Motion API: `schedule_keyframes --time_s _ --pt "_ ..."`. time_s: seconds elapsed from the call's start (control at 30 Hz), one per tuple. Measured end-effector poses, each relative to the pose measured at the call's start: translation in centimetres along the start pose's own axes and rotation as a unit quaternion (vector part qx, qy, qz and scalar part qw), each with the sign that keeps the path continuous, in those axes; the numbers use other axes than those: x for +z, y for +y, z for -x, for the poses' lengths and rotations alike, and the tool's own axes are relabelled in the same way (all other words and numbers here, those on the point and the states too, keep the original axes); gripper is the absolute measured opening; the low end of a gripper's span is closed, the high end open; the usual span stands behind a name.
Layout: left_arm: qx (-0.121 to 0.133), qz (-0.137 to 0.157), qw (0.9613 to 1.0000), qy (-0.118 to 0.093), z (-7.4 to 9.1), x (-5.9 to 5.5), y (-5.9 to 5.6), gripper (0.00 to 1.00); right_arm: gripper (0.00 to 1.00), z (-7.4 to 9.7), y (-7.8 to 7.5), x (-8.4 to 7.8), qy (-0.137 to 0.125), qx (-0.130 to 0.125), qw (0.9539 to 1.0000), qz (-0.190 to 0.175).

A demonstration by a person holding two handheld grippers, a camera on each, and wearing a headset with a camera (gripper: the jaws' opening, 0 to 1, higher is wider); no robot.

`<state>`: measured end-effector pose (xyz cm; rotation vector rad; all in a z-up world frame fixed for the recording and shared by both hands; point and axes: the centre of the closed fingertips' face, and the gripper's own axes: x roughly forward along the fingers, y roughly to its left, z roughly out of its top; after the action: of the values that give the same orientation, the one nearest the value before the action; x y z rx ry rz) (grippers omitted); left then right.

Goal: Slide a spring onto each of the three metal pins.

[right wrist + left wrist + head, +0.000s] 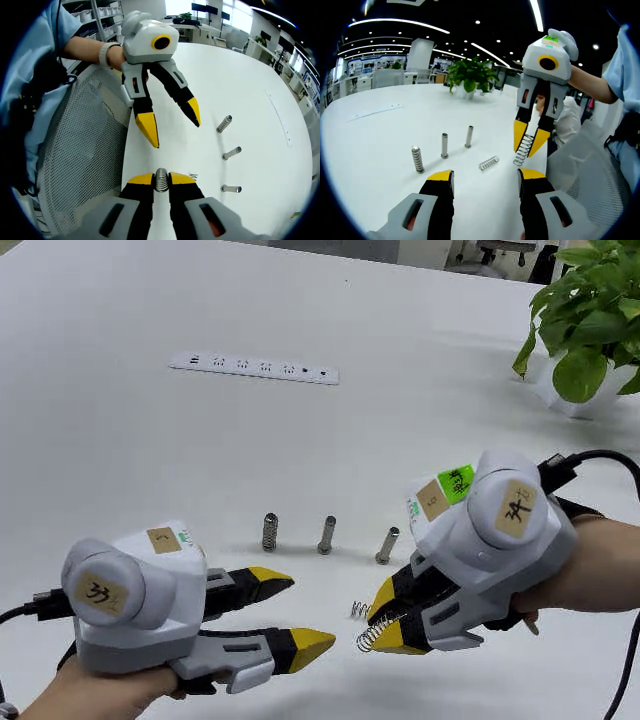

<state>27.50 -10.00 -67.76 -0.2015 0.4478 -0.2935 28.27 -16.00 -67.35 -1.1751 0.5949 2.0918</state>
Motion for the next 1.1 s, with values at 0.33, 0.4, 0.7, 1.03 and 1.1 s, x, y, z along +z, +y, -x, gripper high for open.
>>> schedule_keyframes --time_s 0.33,0.4,0.7,1.03,1.1 --pt "0.084 0.008 0.9964 -0.008 1.5 -0.4 3.7 0.88 0.12 0.6 -1.0 -0.2 0.005 -0.014 0.9999 0.004" --pt "0.086 0.013 0.9962 -0.009 1.6 -0.4 3.9 0.92 0.12 0.6 -1.1 -0.3 0.007 -0.014 0.9999 0.007" --pt "0.100 0.010 0.9950 0.001 1.6 -1.2 4.6 1.00 0.12 1.2 -2.4 -0.6 0.017 -0.022 0.9995 0.013" --pt "0.098 0.009 0.9952 -0.002 1.5 -1.2 4.5 1.00 0.12 1.6 -5.2 -0.9 0.052 -0.030 0.9974 0.040" --pt "0.096 0.008 0.9954 -0.003 1.4 -1.3 4.5 1.00 0.12 1.7 -5.9 -0.7 0.054 -0.031 0.9970 0.046"
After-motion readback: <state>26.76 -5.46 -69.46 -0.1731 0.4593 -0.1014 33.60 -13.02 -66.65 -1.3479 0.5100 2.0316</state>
